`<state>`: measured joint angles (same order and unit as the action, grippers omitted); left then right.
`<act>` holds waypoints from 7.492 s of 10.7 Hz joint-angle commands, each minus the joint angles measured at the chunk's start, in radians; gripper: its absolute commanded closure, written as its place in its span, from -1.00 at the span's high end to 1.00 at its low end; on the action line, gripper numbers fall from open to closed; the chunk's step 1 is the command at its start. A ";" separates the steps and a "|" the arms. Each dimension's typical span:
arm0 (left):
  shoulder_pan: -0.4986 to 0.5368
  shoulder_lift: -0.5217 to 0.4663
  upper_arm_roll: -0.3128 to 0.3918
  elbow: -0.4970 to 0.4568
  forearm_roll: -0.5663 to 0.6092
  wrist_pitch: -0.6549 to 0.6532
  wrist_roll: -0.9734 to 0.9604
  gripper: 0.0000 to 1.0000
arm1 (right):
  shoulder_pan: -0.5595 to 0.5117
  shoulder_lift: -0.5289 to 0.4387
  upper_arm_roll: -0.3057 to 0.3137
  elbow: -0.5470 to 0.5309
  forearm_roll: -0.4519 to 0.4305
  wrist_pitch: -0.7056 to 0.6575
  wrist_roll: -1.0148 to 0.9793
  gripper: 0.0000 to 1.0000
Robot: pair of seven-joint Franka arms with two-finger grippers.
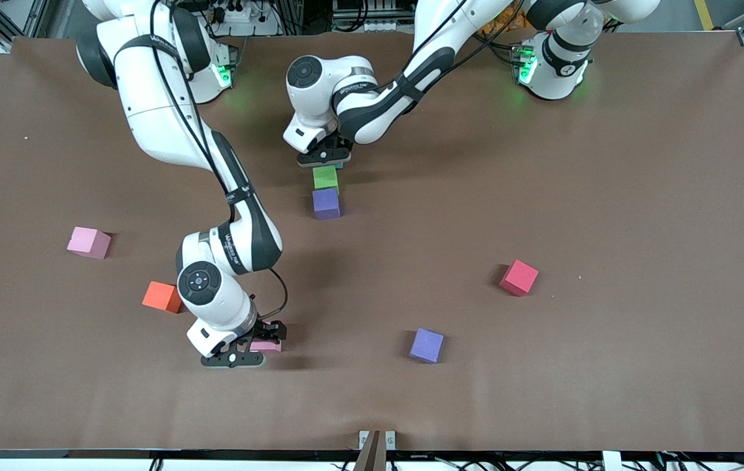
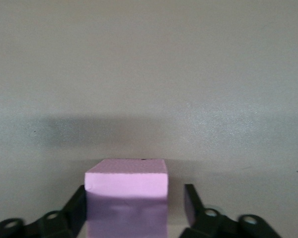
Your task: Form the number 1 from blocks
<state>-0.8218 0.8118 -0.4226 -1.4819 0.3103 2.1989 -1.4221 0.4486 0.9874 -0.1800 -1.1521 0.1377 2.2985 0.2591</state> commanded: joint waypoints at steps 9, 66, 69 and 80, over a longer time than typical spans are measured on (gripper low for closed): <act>-0.028 0.046 0.059 0.084 0.027 0.007 0.034 -1.00 | -0.031 -0.183 0.007 0.034 0.014 -0.237 -0.011 -1.00; 0.843 -0.293 -0.126 -0.376 0.090 0.087 0.860 -1.00 | 0.372 -0.461 0.014 -0.793 0.019 0.271 0.356 -1.00; 0.826 -0.290 -0.217 -0.382 0.090 0.007 0.706 -1.00 | 0.375 -0.460 0.014 -0.793 0.019 0.272 0.356 -1.00; 0.712 -0.280 -0.518 -0.446 0.090 -0.104 0.163 -1.00 | 0.380 -0.449 0.013 -0.793 0.014 0.271 0.353 0.58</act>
<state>-0.0731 0.5436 -0.9253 -1.9108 0.3798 2.1043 -1.1851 0.8143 0.5346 -0.1608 -1.9329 0.1426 2.5555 0.6012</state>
